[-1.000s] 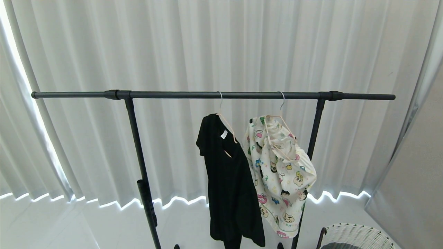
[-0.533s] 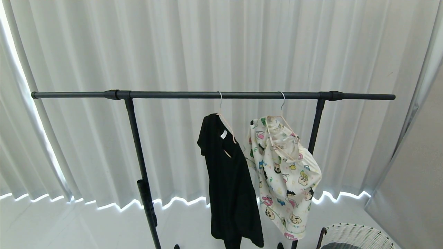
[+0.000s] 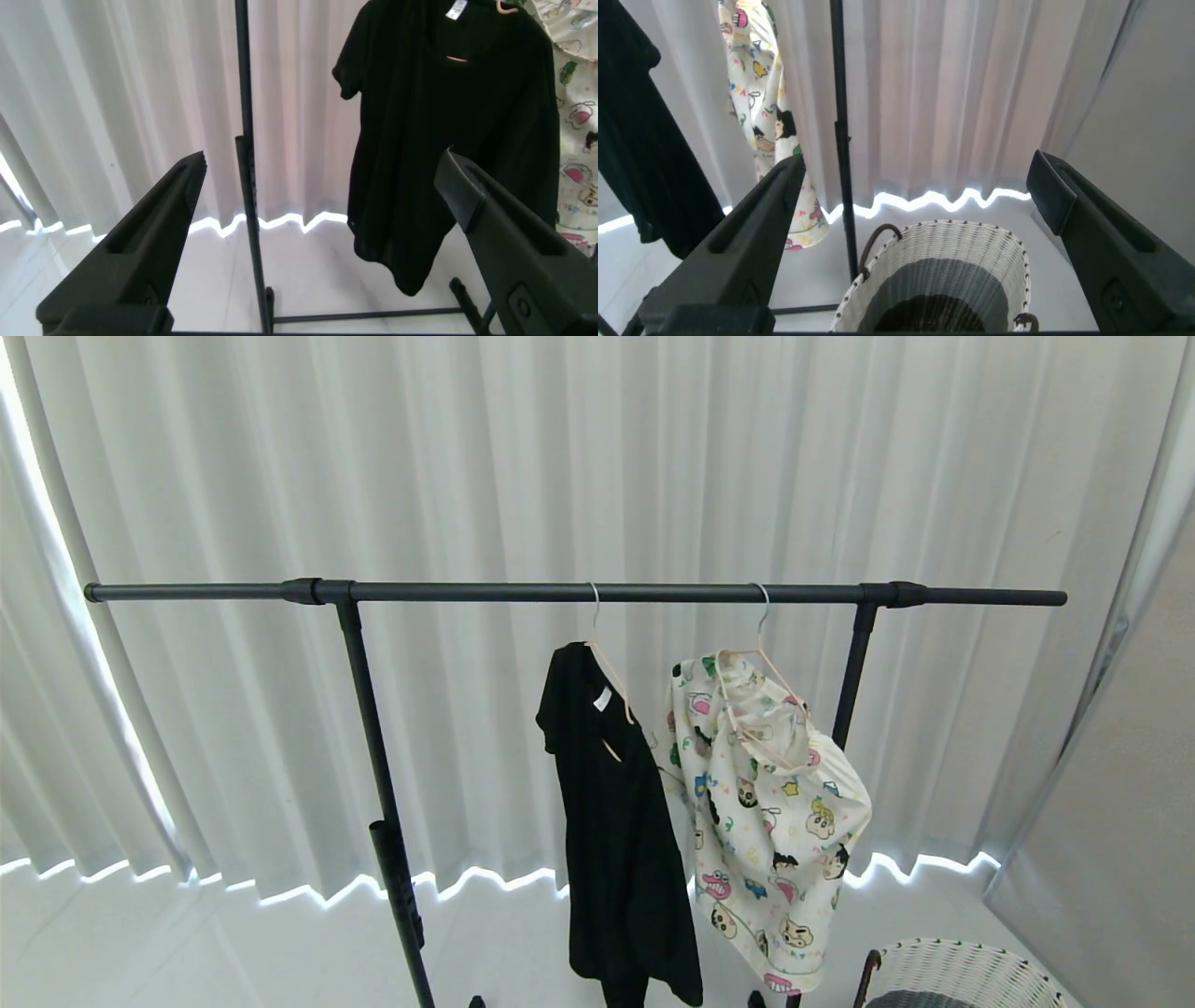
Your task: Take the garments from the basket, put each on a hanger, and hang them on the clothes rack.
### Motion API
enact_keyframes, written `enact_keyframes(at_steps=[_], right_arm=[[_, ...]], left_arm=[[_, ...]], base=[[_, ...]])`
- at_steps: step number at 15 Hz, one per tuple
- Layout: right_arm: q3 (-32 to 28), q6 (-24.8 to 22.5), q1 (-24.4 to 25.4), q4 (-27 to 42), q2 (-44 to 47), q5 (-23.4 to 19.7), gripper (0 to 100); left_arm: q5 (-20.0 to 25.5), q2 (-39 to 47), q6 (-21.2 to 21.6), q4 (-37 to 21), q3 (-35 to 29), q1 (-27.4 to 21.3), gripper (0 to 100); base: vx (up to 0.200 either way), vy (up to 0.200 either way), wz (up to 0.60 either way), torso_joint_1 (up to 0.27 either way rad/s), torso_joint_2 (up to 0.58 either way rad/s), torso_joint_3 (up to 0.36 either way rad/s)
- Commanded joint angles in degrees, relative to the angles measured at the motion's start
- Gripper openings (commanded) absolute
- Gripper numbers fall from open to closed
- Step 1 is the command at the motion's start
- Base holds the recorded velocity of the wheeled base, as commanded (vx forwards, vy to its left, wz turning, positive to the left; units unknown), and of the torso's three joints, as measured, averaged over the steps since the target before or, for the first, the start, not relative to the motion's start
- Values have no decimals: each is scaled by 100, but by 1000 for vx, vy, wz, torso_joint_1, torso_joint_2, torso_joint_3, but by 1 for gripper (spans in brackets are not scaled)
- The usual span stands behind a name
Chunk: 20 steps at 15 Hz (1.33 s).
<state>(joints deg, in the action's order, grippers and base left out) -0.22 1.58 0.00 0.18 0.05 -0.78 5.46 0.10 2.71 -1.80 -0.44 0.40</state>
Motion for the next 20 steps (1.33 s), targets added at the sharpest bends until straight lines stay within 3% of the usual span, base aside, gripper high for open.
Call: enact_keyframes(at_steps=[1,20], right_arm=[[4,0,0,-1,-5,-1,100],[-4,-158,0,-1,-5,8,100]], left_arm=[[-1,-10,2,-4,0,-5,100],[-1,-10,2,-4,0,4,100]], base=[[0,0,0,0,0,0],[0,0,0,0,0,0]])
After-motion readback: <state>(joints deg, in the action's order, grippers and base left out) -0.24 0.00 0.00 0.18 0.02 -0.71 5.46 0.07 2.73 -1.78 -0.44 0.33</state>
